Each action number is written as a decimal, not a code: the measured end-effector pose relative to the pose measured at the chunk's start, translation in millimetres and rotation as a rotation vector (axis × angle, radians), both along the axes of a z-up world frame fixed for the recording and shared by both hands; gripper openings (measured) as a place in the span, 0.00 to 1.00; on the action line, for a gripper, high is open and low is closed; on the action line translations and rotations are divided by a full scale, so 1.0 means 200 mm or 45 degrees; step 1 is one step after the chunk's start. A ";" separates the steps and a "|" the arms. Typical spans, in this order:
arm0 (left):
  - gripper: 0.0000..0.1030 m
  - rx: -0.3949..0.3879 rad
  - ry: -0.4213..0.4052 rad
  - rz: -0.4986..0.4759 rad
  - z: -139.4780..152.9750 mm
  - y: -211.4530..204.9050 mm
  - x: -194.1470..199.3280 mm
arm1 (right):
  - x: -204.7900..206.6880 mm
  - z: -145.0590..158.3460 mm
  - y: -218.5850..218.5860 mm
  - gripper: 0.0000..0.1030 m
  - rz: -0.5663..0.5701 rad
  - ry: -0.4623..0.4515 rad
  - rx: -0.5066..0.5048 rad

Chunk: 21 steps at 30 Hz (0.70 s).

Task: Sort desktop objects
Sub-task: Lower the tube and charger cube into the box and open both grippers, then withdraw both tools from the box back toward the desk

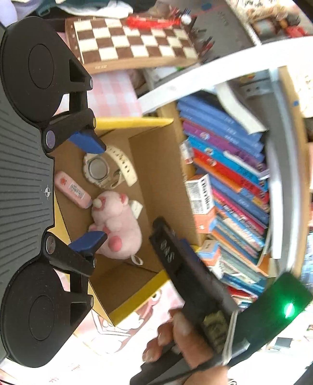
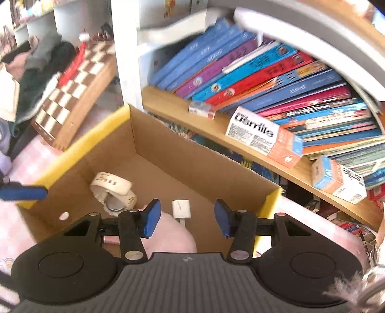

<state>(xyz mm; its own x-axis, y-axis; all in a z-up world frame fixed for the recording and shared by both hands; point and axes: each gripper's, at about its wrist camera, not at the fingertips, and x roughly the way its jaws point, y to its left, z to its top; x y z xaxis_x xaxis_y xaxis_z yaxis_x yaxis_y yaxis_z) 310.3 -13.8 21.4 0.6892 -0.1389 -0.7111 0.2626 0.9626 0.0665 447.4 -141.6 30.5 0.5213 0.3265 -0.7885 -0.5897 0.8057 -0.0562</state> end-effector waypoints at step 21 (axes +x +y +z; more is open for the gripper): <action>0.80 -0.104 -0.201 0.110 0.18 0.18 -0.54 | -0.80 0.22 -0.24 0.50 -0.103 -0.161 0.155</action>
